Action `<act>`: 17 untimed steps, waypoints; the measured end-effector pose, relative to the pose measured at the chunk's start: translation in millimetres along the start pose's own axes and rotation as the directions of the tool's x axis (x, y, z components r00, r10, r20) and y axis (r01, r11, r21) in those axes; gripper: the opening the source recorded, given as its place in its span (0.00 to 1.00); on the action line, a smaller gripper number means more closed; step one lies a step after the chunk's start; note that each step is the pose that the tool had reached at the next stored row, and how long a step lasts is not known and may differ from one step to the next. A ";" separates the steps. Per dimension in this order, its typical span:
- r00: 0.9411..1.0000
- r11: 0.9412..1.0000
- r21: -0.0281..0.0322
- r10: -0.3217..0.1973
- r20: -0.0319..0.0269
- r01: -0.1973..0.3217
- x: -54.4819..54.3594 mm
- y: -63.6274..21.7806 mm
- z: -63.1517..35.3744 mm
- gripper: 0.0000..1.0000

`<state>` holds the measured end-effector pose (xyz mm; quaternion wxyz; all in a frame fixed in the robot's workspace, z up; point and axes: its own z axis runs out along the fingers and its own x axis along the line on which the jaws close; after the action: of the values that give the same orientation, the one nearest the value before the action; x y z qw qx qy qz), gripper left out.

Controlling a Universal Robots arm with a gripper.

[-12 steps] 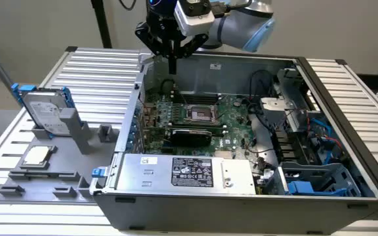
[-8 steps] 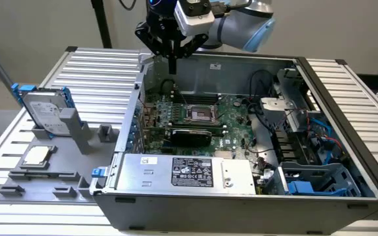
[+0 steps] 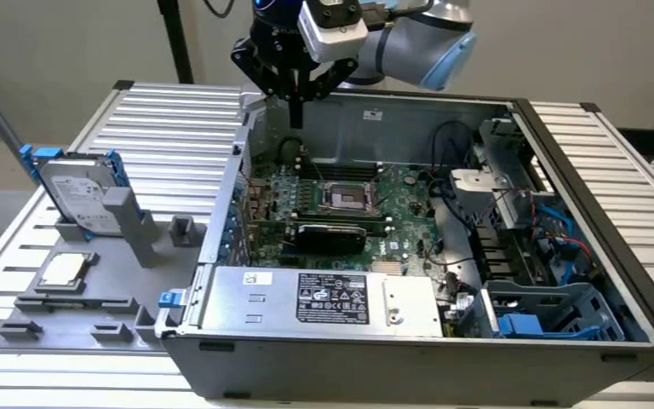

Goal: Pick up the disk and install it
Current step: 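Reach for the disk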

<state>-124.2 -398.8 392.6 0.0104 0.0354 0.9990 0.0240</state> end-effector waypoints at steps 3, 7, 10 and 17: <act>1.000 1.000 0.000 0.000 -0.001 0.000 12.9 -0.9 -0.3 0.11; 1.000 1.000 0.000 0.000 -0.004 0.000 31.2 -2.2 -0.6 0.11; 1.000 1.000 0.001 0.000 -0.007 0.000 44.5 -3.1 -1.0 0.11; 1.000 1.000 0.001 0.001 -0.015 -0.001 76.3 -5.4 -1.6 0.11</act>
<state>-200.6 -398.8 392.5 0.0031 0.0355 0.9991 0.0238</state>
